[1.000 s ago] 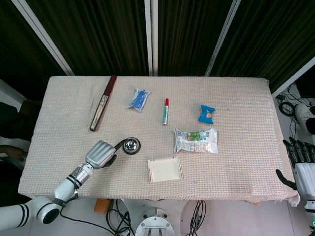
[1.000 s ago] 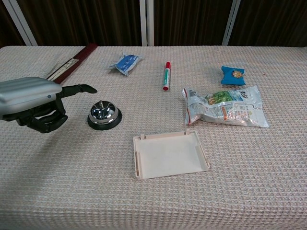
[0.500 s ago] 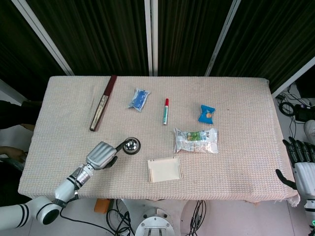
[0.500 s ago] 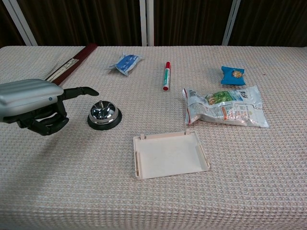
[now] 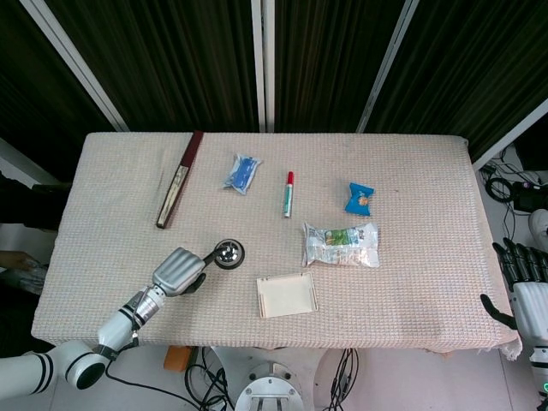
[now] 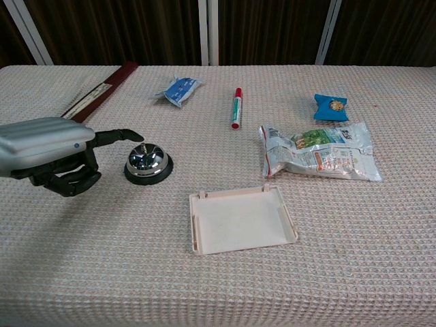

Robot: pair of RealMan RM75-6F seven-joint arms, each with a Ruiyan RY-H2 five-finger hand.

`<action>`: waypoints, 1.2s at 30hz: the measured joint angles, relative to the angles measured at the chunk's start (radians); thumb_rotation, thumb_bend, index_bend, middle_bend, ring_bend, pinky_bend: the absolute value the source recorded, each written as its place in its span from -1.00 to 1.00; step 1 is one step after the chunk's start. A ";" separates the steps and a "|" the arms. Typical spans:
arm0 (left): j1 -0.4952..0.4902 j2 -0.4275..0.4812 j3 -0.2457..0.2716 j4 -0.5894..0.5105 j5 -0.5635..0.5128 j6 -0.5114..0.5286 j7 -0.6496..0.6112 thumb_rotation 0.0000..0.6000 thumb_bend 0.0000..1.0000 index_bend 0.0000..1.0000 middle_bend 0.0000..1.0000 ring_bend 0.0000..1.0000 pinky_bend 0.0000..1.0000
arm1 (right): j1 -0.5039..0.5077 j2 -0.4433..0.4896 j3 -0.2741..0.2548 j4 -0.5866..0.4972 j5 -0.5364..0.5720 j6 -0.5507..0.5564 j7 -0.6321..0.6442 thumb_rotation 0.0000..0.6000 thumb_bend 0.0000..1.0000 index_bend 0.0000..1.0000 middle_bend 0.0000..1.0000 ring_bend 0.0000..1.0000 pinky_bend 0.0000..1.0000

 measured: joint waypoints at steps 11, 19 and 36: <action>-0.008 -0.017 0.000 0.029 -0.028 -0.025 -0.009 1.00 0.18 -0.93 0.72 0.69 0.49 | 0.002 0.001 0.001 -0.001 0.002 -0.003 -0.001 1.00 -0.65 -1.00 -1.00 -1.00 -1.00; -0.003 -0.005 -0.003 0.001 0.000 0.016 -0.004 1.00 0.18 -0.93 0.72 0.69 0.49 | 0.002 -0.001 0.000 0.003 0.002 -0.003 0.004 1.00 -0.65 -1.00 -1.00 -1.00 -1.00; -0.010 -0.016 0.004 0.016 -0.019 -0.007 0.004 1.00 0.18 -0.93 0.72 0.69 0.49 | 0.002 -0.004 0.001 0.008 0.007 -0.006 0.006 1.00 -0.64 -1.00 -1.00 -1.00 -1.00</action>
